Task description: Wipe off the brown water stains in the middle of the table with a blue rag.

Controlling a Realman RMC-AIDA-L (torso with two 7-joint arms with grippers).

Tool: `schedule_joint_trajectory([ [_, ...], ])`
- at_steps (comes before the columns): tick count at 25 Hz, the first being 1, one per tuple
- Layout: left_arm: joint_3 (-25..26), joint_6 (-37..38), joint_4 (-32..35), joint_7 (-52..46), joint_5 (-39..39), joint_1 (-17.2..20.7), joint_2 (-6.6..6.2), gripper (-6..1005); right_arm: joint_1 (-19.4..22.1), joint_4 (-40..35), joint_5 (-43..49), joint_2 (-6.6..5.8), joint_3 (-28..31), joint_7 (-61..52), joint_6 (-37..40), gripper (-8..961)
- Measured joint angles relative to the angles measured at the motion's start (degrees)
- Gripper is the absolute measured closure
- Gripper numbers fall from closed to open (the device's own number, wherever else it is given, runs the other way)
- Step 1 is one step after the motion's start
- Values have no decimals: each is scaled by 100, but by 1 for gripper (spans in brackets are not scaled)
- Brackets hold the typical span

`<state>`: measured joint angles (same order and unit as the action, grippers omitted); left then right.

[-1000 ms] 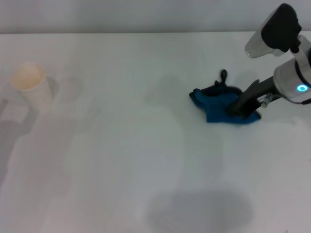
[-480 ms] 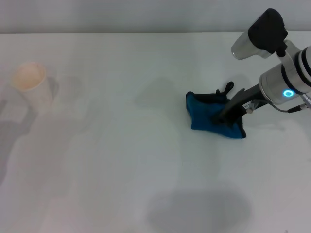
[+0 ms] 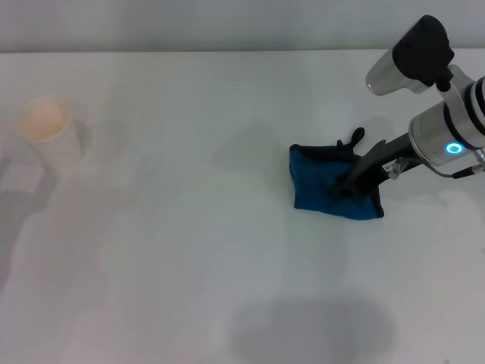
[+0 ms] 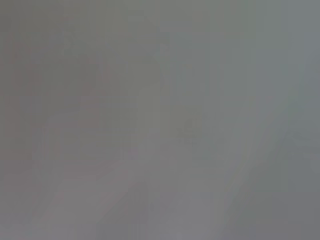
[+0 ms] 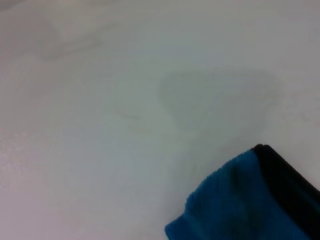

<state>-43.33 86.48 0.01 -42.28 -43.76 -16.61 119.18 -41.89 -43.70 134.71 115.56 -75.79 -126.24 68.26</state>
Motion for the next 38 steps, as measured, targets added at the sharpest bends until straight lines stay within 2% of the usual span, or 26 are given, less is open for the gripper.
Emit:
schedule_joint_trajectory([
  [2, 0, 0, -1, 0, 3, 0, 0, 108, 25, -85, -7, 4, 0, 13, 19, 710],
  [7, 0, 0, -2, 0, 15, 0, 0, 108, 156, -371, -173, 11, 6, 45, 3, 465],
  [13, 5, 0, -5, 1, 40, 0, 0, 108, 373, -601, -1027, -15, 288, 388, -97, 332],
  [18, 22, 0, 13, 0, 44, -15, -1, 108, 471, -535, -2291, -28, 800, 838, 127, 222],
  [24, 35, 2, 17, 0, 44, -46, 0, 108, 735, -216, -4114, -39, 1708, 1296, 586, 156],
  [29, 35, 1, 24, 0, 44, -52, -1, 108, 975, 468, -5735, -36, 2433, 2168, 690, 166],
  [38, 35, 0, 34, 0, 43, -59, -12, 108, 1216, 1529, -7789, -10, 2612, 4669, 449, 161],
])
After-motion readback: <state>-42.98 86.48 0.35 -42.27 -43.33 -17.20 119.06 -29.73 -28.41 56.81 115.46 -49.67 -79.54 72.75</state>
